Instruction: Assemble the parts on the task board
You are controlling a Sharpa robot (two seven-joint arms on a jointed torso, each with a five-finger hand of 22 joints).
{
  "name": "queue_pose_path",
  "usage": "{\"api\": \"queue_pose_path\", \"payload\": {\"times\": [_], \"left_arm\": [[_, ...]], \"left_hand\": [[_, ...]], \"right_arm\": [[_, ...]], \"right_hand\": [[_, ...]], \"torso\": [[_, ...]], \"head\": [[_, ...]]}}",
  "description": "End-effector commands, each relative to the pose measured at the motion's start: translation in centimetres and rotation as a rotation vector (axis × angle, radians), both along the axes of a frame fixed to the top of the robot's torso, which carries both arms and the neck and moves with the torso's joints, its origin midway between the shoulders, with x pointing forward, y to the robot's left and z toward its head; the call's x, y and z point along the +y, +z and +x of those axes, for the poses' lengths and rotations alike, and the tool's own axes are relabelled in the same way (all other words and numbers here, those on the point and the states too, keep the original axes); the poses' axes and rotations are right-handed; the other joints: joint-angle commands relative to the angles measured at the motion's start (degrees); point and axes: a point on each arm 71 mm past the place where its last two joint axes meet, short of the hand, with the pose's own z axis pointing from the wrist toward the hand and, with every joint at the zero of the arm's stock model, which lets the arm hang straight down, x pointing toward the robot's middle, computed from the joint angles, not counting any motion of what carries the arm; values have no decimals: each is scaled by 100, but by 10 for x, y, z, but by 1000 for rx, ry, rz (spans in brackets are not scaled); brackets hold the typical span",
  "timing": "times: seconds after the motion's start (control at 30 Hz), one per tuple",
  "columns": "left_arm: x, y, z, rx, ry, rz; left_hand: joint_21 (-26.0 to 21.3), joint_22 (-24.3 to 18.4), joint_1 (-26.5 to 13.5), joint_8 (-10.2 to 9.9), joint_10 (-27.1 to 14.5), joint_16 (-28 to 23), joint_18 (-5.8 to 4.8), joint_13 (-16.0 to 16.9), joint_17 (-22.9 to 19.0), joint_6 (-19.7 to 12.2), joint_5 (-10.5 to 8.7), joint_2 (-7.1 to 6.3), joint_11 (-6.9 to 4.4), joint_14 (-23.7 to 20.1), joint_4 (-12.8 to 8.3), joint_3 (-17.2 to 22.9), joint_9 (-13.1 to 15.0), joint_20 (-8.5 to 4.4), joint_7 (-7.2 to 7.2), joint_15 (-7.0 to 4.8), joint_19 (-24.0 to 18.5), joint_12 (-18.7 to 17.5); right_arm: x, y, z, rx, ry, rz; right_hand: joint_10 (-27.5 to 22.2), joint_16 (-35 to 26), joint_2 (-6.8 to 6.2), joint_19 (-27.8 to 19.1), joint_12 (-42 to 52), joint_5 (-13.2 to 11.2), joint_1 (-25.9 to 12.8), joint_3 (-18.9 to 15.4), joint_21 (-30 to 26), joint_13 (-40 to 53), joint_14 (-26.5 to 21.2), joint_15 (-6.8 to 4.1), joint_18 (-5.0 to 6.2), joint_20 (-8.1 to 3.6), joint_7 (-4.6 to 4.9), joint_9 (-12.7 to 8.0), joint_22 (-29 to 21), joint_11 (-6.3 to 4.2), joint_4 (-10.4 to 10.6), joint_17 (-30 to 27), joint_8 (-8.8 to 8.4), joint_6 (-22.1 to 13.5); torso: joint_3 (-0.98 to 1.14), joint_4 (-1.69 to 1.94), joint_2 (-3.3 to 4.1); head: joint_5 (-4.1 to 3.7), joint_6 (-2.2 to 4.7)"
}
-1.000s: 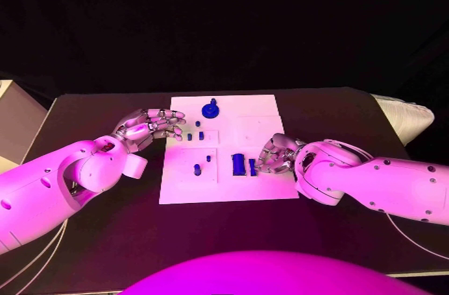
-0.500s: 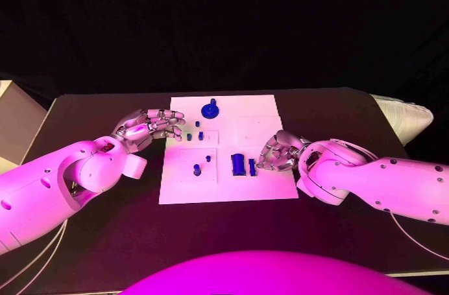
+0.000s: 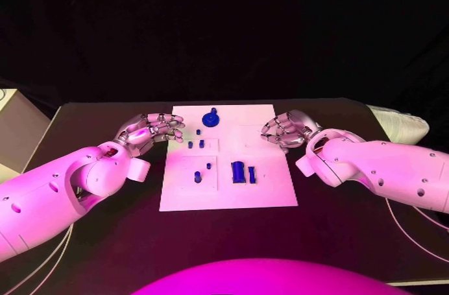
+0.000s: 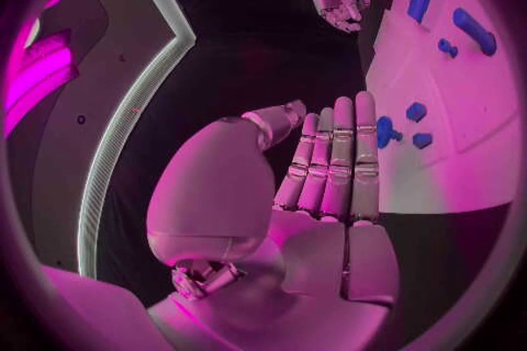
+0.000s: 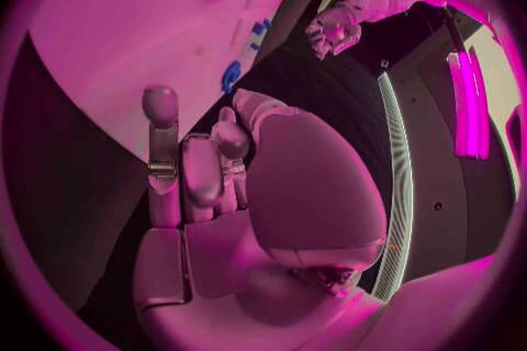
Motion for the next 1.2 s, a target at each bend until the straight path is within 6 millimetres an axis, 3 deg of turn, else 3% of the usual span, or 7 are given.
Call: {"api": "queue_pose_path", "payload": {"times": [0.03, 0.47, 0.5, 0.53, 0.77, 0.8, 1.2], "left_arm": [[8, 0, 6, -44, 101, -17], [16, -14, 33, -57, 237, 11], [13, -14, 30, -29, 179, 10], [13, -14, 30, -30, 180, 11], [1, -8, 29, -46, 211, 16], [-1, -7, 28, -50, 219, 17], [-49, 15, 8, -104, 362, 85]], "left_hand": [[-216, -108, -79, 48, 163, -397, 37, -46, -85, 56, 13, -22, -4, 18, 20, -8, 9, 42, -3, 39, -160, -222], [-1494, -1047, -49, -362, 356, -1969, 35, -58, -292, -135, 0, -159, 152, -253, 105, -90, -300, 370, -226, 308, -441, -1826], [-2831, -4141, -2317, -1553, -5350, -3477, -971, -424, -2377, -4969, -303, 842, -823, -5326, -71, -3701, -2049, -1023, -1104, -512, -5151, -2489], [-2831, -4141, -2411, -1553, -5350, -3477, -971, -424, -2377, -4969, -303, 842, -823, -5326, -71, -3701, -2049, -1023, -1104, -512, -5151, -2489], [-2831, -4141, -7646, -1553, -5350, -3477, -971, -424, -2377, -4969, -303, 842, -823, -5326, -71, -3701, -2049, -1023, -1104, -512, -5151, -2489], [-2831, -4141, -7646, -1553, -5350, -3477, -971, -424, -2377, -4969, -303, 842, -823, -5326, -71, -3701, -2049, -1023, -1104, -512, -5151, -2489], [-2831, -4141, -7646, -1553, -5350, -3477, -971, -424, -2377, -4969, -303, 842, -823, -5326, -71, -3701, -2049, -1023, -1104, -512, -5151, -2489]], "right_arm": [[-7, 5, 14, -82, -44, 190], [-15, -4, 48, -107, -58, 284], [-19, -4, 46, -95, -102, 203], [-18, -4, 46, -95, -102, 205], [-6, 0, 37, -103, -123, 297], [-3, 1, 34, -104, -129, 319], [35, 19, -6, -92, -235, 607]], "right_hand": [[-822, -1512, -79, -357, -1648, 16, 35, 222, -1083, -1164, -712, 101, 83, 101, 104, -47, -630, 104, -59, -1450, -107, -207], [-726, -4978, -45, -1719, -4297, -250, -104, 763, -2041, -5029, -1879, 669, 98, 724, 387, -601, -2989, 527, -442, -3270, -788, -275], [-2652, -6967, 1232, -3444, -5165, -1189, -2448, -2371, -2392, -6754, -3724, 229, -948, -362, -642, -3126, -6888, -171, -1396, -6196, -1928, -5455], [-2717, -6967, 1232, -7508, -5165, -1189, -2578, -2371, -2392, -6754, -3803, 229, -948, -362, -642, -3126, -6888, -171, -1396, -6196, -1928, -5455], [-7088, -6967, 1232, -7508, -5165, -1189, -3930, -2371, -2392, -6754, -8015, 229, -948, -362, -642, -3126, -6888, -171, -1396, -6196, -1928, -5455], [-7088, -6967, 1232, -7508, -5165, -1189, -8003, -2371, -2392, -6754, -8015, 229, -948, -362, -642, -3126, -6888, -171, -1396, -6196, -1928, -5455], [-7088, -6967, 1232, -7508, -5165, -1189, -8003, -2371, -2392, -6754, -8015, 229, -948, -362, -642, -3126, -6888, -171, -1396, -6196, -1928, -5455]], "torso": [[-2, -6, -138], [81, 2, -347], [51, 3, -293], [52, 2, -295], [76, -44, -367], [82, -55, -385], [152, -188, -594]], "head": [[35, 188], [132, 504], [124, 426], [124, 432], [150, 655], [156, 709], [230, 1351]]}}
